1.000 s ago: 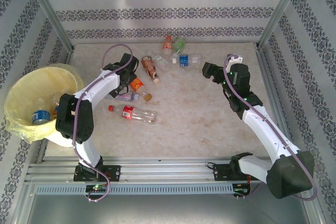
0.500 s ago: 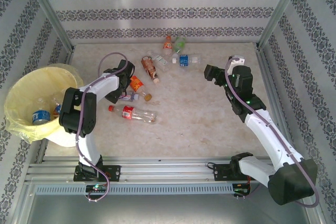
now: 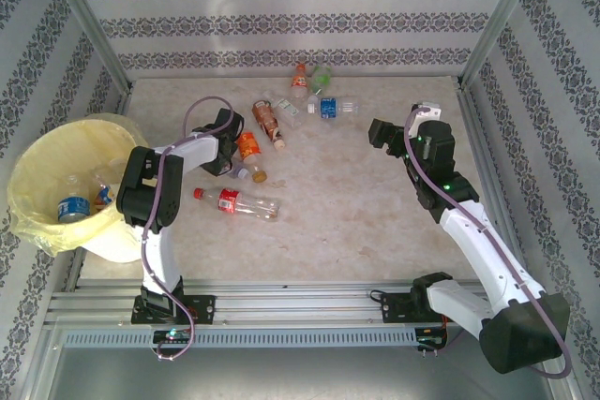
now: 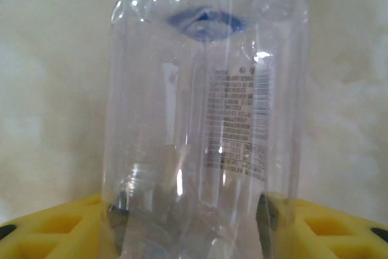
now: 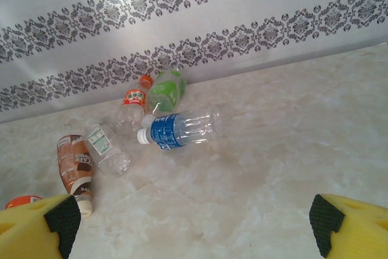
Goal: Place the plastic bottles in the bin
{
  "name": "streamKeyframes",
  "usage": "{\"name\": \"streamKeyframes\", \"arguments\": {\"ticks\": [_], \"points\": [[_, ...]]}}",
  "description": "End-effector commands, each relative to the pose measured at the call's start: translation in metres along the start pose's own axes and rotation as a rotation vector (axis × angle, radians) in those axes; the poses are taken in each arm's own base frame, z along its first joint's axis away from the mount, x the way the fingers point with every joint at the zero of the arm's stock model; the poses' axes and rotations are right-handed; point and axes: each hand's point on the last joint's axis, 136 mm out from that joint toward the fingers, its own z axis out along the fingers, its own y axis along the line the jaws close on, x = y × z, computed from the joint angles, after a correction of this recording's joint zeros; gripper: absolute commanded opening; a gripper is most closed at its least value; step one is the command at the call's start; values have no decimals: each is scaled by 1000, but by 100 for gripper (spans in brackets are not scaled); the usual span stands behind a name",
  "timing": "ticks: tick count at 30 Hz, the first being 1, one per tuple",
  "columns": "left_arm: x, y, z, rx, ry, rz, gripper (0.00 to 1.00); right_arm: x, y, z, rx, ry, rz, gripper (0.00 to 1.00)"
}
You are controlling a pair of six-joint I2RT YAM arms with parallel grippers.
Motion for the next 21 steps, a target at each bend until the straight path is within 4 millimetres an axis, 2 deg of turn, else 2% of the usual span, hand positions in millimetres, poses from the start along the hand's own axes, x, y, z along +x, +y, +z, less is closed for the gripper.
{"name": "streamKeyframes", "arguments": {"ticks": [1,5,10,16,21], "points": [[-17,-36,-14,136,-34,58,54,0,-9,-2,33,-13,-14,98],[-27,-51,-35,202,-54,121,50,0,-8,0,30,-10,-10,98],[-42,-71,-77,343,-91,190,49,1,-7,4,27,-7,0,98],[-57,-92,-149,531,-116,283,48,-2,-5,8,16,-12,24,98],[-75,-100,-223,668,-180,392,48,-3,-2,11,4,-11,44,98]]}}
